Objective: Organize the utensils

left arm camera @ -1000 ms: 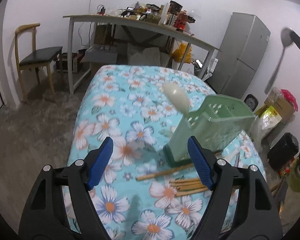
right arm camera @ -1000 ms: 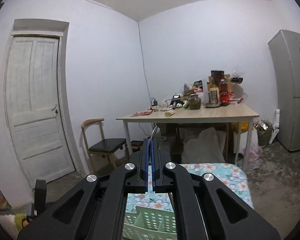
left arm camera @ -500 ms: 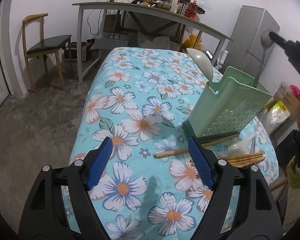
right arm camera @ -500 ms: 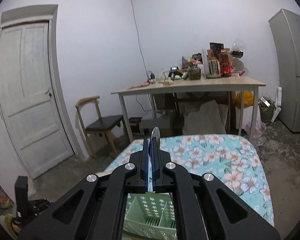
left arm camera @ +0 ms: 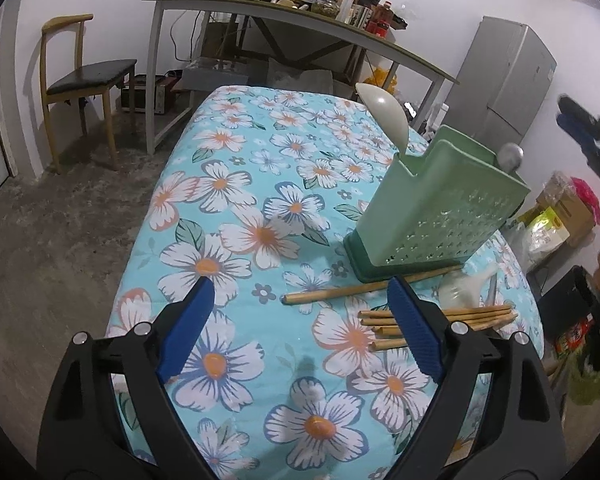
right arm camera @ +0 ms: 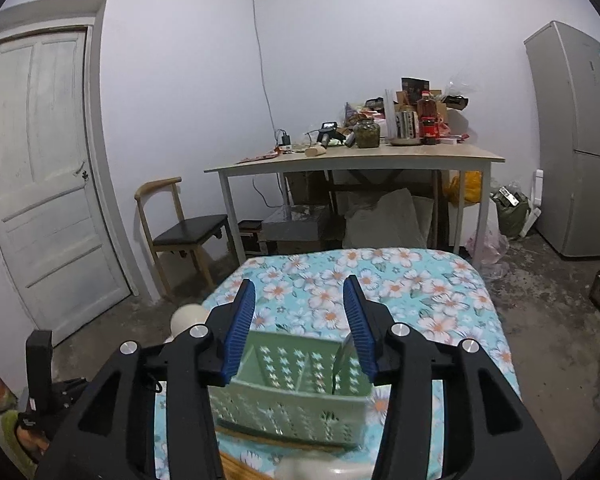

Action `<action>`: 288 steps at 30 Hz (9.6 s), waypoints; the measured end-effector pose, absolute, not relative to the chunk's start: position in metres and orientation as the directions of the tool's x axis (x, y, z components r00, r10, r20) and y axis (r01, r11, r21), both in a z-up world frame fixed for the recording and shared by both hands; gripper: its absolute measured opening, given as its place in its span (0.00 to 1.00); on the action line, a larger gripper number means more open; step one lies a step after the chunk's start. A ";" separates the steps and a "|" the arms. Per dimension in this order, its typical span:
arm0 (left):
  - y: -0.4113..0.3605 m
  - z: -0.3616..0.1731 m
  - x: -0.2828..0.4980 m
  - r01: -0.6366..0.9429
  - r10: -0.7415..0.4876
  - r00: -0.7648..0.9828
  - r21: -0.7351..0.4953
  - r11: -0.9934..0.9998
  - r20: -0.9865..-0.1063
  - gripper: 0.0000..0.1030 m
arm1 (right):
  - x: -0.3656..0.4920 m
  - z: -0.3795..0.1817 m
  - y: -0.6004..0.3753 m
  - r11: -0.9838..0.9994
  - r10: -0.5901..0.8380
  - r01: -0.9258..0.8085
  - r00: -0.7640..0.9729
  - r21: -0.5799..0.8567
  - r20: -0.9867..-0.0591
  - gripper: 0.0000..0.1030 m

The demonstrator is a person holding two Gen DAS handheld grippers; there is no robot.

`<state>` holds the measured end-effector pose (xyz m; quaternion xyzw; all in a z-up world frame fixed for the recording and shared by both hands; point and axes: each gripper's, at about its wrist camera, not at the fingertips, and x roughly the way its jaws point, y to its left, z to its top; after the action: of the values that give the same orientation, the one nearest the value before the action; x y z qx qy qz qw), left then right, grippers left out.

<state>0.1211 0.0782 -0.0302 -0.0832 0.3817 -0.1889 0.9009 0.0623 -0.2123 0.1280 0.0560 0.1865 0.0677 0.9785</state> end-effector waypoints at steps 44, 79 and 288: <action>-0.011 -0.028 0.080 0.586 -0.568 0.509 -0.223 0.779 -0.647 0.92 | -0.008 -0.060 -0.261 0.894 0.250 0.165 0.589 0.417 -0.769 0.29; -0.065 -0.083 0.099 0.397 -0.828 0.011 -0.758 0.518 -0.560 0.43 | 0.026 -0.050 -0.274 0.874 0.262 0.148 0.660 0.464 -0.704 0.28; 0.029 0.113 0.168 0.517 -0.491 0.792 -0.031 0.856 -0.361 0.12 | 0.014 -0.068 -0.335 0.337 0.555 0.127 0.773 0.933 -0.306 0.02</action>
<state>0.1684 0.0293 0.1127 0.0347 0.1812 -0.2664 0.9460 0.0139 -0.3352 -0.0677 0.5582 0.3056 0.1413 0.7583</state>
